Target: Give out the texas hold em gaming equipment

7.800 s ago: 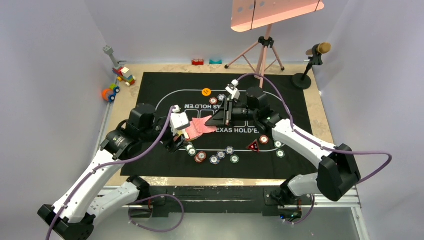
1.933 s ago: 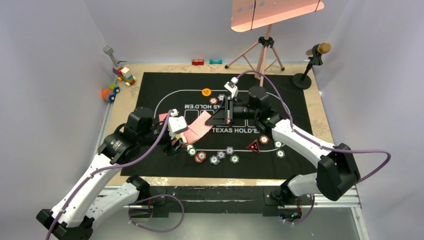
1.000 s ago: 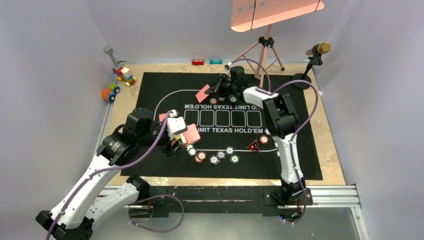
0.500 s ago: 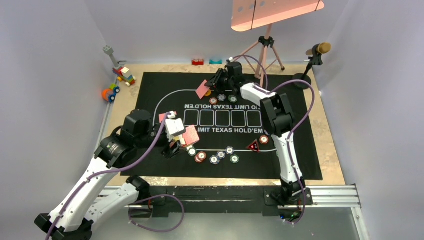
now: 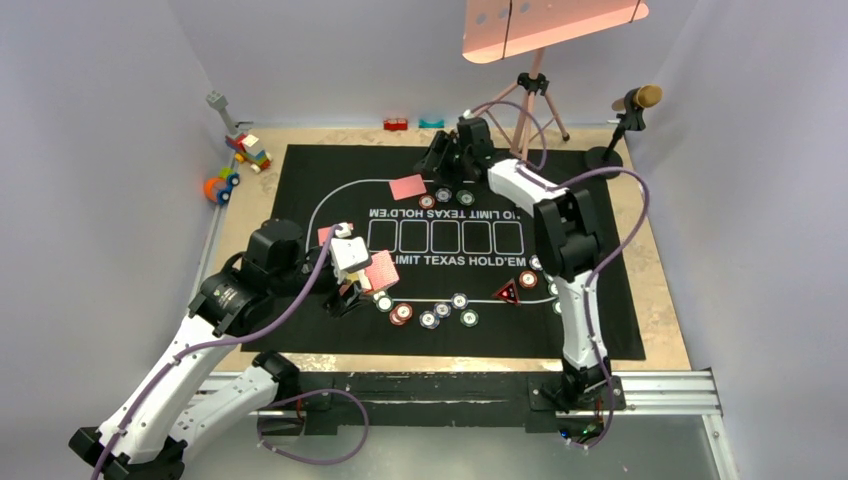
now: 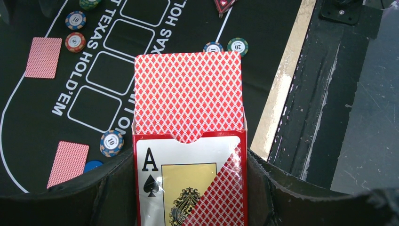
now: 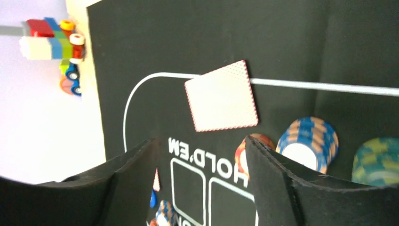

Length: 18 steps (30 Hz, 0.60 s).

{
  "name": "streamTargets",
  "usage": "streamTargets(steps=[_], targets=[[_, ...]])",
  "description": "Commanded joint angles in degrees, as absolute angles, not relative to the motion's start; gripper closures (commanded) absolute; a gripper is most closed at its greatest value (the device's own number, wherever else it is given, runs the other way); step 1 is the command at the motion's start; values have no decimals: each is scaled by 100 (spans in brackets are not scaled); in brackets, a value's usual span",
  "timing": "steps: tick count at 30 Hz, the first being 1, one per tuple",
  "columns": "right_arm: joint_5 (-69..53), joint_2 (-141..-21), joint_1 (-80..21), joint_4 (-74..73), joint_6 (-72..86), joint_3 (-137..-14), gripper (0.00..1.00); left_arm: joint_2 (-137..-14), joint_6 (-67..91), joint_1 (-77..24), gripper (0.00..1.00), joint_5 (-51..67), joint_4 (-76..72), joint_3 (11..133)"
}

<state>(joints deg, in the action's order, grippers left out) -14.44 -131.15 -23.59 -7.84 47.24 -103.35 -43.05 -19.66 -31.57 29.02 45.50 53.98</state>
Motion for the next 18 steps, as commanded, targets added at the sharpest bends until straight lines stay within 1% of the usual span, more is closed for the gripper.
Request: streamTargets(steps=[1,3,6,9,13,18], targets=[[-1238,-11637,-2459,-964,4268,-10066,24,-4209,-1925,-3141,78,3076,4282,5464],[-1374,-11110,-2573,-895,4229,-9614,17,-4220,-1910,-3146,78,3076,4264,5446],[-1817,-10188,-2777,-675,4259,-8730,12,-4243,-1909,-3143,78,3080,4221,5428],[-2413,-9254,-3051,-537,4275,-7767,10,-4278,-1899,-3146,78,3102,4183,5460],[-2757,-8107,-3415,-390,4368,-6824,8,-4298,-1898,-3142,78,3110,4149,5476],[-3077,-7313,-3829,-103,4740,-6092,6,-4308,-1898,-3144,78,3105,4151,5496]])
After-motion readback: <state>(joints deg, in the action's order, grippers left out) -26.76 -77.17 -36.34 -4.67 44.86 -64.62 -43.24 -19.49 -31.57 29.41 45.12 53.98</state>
